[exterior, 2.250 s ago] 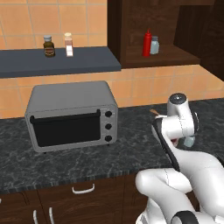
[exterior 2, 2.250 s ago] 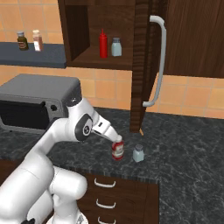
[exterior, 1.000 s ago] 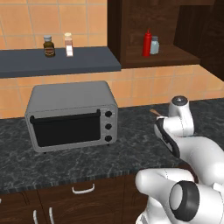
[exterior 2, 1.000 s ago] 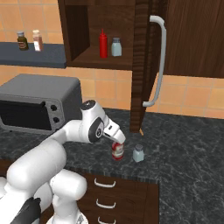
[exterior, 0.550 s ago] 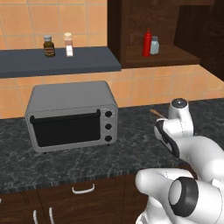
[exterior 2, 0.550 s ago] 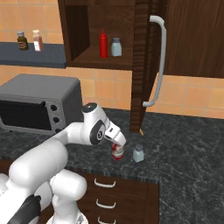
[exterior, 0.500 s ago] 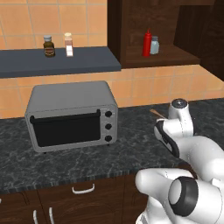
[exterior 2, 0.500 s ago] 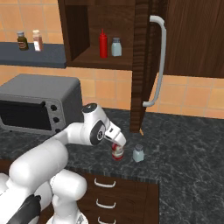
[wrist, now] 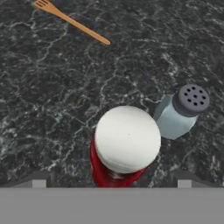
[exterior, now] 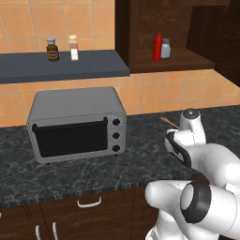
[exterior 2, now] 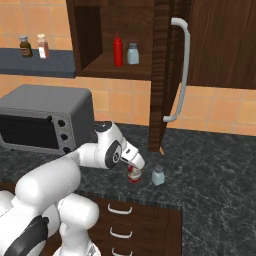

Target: Put the shaker and condiment bottle from the counter next to their counterparts in the cabinet.

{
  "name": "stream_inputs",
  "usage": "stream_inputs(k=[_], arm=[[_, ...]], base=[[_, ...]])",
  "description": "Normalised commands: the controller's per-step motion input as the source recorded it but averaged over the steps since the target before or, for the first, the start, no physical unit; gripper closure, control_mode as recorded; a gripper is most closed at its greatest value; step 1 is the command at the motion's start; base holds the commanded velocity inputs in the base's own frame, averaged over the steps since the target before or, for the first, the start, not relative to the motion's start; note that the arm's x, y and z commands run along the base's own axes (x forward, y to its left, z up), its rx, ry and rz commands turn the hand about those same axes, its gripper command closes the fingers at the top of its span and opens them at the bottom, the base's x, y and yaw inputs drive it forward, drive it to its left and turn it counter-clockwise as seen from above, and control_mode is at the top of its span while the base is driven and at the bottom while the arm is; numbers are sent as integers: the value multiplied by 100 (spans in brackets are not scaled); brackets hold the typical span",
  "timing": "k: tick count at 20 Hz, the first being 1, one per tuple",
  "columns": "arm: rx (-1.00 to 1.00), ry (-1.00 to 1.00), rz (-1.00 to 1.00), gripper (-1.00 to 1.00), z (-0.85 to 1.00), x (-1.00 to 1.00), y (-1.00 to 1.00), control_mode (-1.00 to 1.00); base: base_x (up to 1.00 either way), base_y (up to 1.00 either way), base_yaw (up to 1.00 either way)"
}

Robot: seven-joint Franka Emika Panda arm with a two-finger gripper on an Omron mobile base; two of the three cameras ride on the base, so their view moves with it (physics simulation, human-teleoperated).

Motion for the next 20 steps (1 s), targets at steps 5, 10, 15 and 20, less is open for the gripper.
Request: stream_inputs(k=[5, 10, 15, 20], arm=[[0, 0, 0, -100, -13, 9, 0, -100], [0, 0, 0, -100, -14, 3, 0, -100], [0, 0, 0, -100, -10, 0, -5, -100], [0, 0, 0, 100, -9, 0, -3, -100]], base=[[0, 0, 0], [0, 0, 0], [0, 0, 0], [0, 0, 0]])
